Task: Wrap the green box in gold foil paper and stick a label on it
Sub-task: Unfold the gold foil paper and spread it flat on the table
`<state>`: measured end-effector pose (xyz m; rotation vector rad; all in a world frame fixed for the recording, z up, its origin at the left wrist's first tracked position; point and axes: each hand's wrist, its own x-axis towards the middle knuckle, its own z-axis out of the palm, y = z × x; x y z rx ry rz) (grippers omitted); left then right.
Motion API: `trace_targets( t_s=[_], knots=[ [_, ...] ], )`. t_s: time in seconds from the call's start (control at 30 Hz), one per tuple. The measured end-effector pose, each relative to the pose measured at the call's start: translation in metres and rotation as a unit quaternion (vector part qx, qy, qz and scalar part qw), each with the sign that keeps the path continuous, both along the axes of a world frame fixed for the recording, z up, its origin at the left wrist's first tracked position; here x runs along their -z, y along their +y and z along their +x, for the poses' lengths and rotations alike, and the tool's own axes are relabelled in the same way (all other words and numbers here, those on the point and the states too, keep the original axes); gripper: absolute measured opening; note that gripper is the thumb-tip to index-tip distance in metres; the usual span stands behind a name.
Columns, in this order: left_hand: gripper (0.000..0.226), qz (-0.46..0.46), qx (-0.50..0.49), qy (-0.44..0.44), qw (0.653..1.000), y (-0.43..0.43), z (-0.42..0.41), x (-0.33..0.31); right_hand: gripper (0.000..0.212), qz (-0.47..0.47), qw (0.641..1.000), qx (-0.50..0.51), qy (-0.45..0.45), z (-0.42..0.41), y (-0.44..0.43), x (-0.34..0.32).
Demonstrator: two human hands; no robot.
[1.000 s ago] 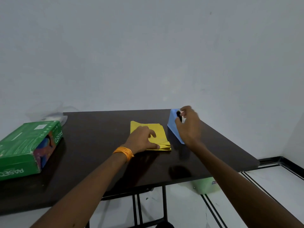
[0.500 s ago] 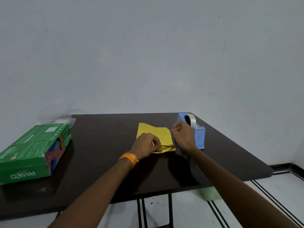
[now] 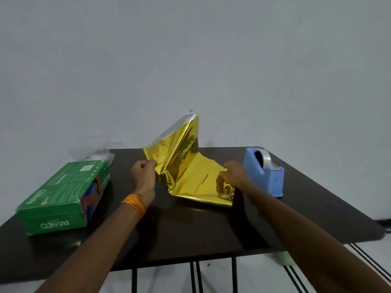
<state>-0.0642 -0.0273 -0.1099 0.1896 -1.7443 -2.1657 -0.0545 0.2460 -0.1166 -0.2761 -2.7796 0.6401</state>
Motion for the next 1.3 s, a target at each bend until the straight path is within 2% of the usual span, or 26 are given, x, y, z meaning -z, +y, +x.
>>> trace_targets(
  t_s=[0.13, 0.27, 0.3, 0.4, 0.47, 0.53, 0.6, 0.67, 0.77, 0.87, 1.0, 1.13, 1.3],
  knots=[
    [0.014, -0.019, 0.014, -0.067, 0.997, -0.041, 0.000, 0.011, 0.024, 0.073, 0.995, -0.016, -0.070, -0.020, -0.010, 0.003],
    [0.004, -0.011, 0.035, -0.107, 0.994, -0.060, -0.002, 0.015, 0.019, 0.081, 0.994, -0.030, -0.065, -0.025, -0.022, 0.010],
    [0.014, -0.008, 0.030, -0.112, 0.993, -0.065, -0.007, 0.014, 0.019, 0.087, 0.994, -0.027, -0.054, -0.027, -0.024, 0.014],
    [0.065, -0.016, 0.011, -0.122, 0.992, -0.080, -0.037, 0.022, 0.019, 0.113, 0.993, -0.012, 0.008, -0.027, -0.029, 0.017],
    [0.078, -0.040, 0.005, -0.137, 0.990, -0.090, -0.076, 0.042, 0.022, 0.091, 0.995, -0.014, 0.042, -0.028, -0.028, 0.016],
    [0.060, -0.070, -0.017, -0.132, 0.989, -0.087, -0.076, 0.037, 0.030, 0.061, 0.997, -0.024, 0.051, -0.030, -0.026, 0.017],
    [0.047, -0.102, -0.046, -0.125, 0.986, -0.078, -0.050, 0.018, 0.034, 0.056, 0.997, -0.039, 0.020, -0.031, -0.025, 0.019],
    [0.048, -0.123, -0.051, -0.119, 0.984, -0.073, -0.042, 0.015, 0.034, 0.053, 0.997, -0.051, -0.013, -0.031, -0.025, 0.021],
    [0.057, -0.123, -0.035, -0.123, 0.984, -0.072, -0.042, 0.023, 0.025, 0.038, 0.997, -0.060, -0.013, -0.032, -0.025, 0.020],
    [0.048, -0.106, 0.018, -0.130, 0.986, -0.076, -0.039, 0.024, 0.012, 0.019, 0.998, -0.057, 0.000, -0.032, -0.031, 0.014],
    [0.024, -0.105, 0.070, -0.164, 0.978, -0.082, -0.031, 0.015, 0.023, 0.085, 0.994, -0.029, 0.068, -0.030, -0.040, 0.002],
    [0.021, -0.049, 0.054, -0.163, 0.984, -0.084, -0.031, 0.017, 0.027, 0.165, 0.981, -0.002, 0.104, -0.025, -0.050, -0.011],
    [0.023, 0.011, 0.015, -0.165, 0.986, -0.077, -0.028, 0.020, 0.023, 0.219, 0.953, 0.015, 0.210, -0.012, -0.054, -0.033]
  ],
)
